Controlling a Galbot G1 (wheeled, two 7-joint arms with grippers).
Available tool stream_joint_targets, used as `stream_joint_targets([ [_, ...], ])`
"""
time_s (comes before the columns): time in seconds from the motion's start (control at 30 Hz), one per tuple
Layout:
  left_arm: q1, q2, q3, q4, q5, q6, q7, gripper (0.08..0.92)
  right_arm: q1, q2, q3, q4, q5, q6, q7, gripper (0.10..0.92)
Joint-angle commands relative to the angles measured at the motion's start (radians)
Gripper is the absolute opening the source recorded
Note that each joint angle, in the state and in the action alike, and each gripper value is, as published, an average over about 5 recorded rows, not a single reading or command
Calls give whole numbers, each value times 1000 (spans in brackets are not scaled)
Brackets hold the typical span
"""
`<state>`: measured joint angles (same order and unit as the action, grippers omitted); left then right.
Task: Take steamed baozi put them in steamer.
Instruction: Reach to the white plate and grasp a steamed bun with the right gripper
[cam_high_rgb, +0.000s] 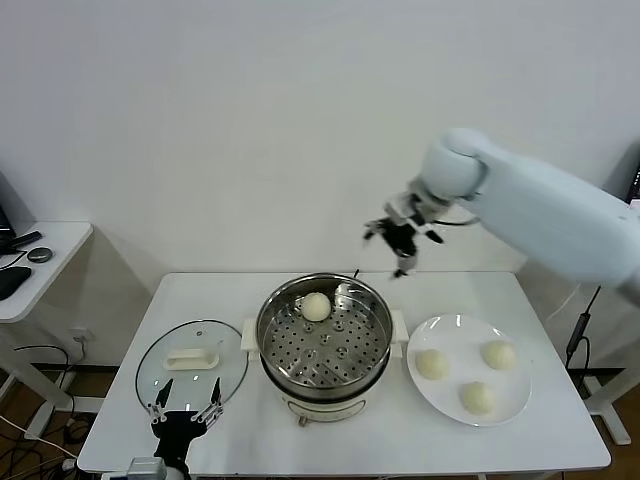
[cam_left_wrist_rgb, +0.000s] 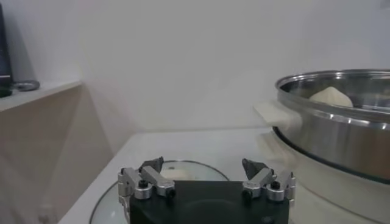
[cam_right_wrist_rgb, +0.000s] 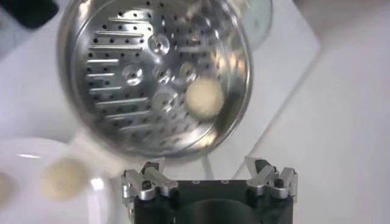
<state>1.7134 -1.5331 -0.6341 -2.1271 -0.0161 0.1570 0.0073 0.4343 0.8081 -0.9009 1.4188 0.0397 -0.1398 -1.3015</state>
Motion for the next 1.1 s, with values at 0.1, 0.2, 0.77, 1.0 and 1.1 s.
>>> stream_joint_targets([
  [0.1, 6, 17, -18, -15, -49, 19, 8, 823, -356, -350, 159, 144, -133, -231, -23, 823],
  [0.2, 8, 16, -22, -9, -47, 21, 10, 823, -509, -335, 241, 128, -201, -216, -16, 823],
  [0.77, -2, 10, -17, 3, -77, 46, 29, 823, -672, -123, 323, -1, -262, -211, 109, 823],
  [1.0, -3, 10, -18, 8, -76, 47, 29, 823, -667, -64, 308, -33, -270, -214, 159, 823],
  [1.1, -4, 11, -18, 9, -79, 48, 29, 823, -672, -51, 307, -43, -270, -213, 178, 823],
])
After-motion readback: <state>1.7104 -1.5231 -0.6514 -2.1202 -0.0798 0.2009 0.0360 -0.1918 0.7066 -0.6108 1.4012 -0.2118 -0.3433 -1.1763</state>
